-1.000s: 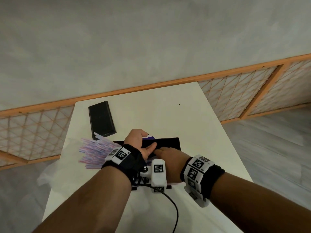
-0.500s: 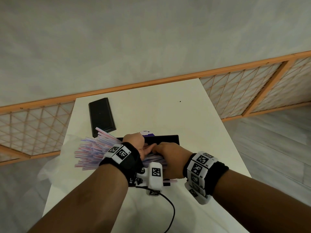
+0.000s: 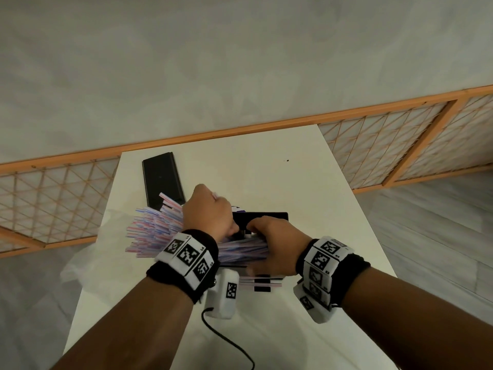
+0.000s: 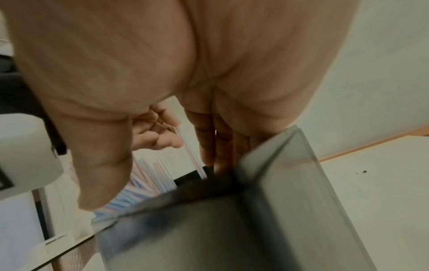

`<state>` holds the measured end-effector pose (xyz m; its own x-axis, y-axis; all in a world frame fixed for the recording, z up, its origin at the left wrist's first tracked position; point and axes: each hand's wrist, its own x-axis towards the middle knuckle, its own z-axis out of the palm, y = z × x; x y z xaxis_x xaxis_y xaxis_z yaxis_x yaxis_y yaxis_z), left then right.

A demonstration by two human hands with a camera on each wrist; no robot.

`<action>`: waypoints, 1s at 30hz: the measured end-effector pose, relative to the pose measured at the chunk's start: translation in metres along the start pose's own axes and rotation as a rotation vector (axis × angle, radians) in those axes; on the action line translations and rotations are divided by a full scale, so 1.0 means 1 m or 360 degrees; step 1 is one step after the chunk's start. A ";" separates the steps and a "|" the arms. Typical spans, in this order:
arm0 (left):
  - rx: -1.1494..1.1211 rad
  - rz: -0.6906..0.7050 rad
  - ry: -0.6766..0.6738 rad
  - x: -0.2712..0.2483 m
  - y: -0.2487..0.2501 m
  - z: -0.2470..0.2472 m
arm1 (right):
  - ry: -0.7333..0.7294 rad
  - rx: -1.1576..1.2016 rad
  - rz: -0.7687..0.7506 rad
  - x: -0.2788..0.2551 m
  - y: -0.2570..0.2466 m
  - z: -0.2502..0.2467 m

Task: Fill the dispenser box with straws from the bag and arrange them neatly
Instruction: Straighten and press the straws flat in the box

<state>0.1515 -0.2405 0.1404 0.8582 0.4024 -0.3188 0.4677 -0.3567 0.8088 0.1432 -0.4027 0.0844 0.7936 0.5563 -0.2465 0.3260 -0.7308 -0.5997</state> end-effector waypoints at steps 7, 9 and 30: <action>-0.0091 0.0152 -0.0067 -0.020 0.017 -0.033 | 0.0131 0.0278 -0.0061 0.008 -0.022 -0.010; 0.0032 0.0168 -0.0145 -0.026 0.015 -0.040 | 0.0034 0.0259 -0.0063 0.012 -0.030 -0.004; -0.0802 -0.0368 -0.0064 0.048 -0.069 -0.146 | -0.0398 -0.0103 0.0226 0.033 -0.049 0.032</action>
<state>0.1290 -0.0734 0.1415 0.7573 0.3865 -0.5264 0.4939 0.1885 0.8489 0.1369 -0.3365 0.0814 0.6848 0.5210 -0.5095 0.2590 -0.8275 -0.4981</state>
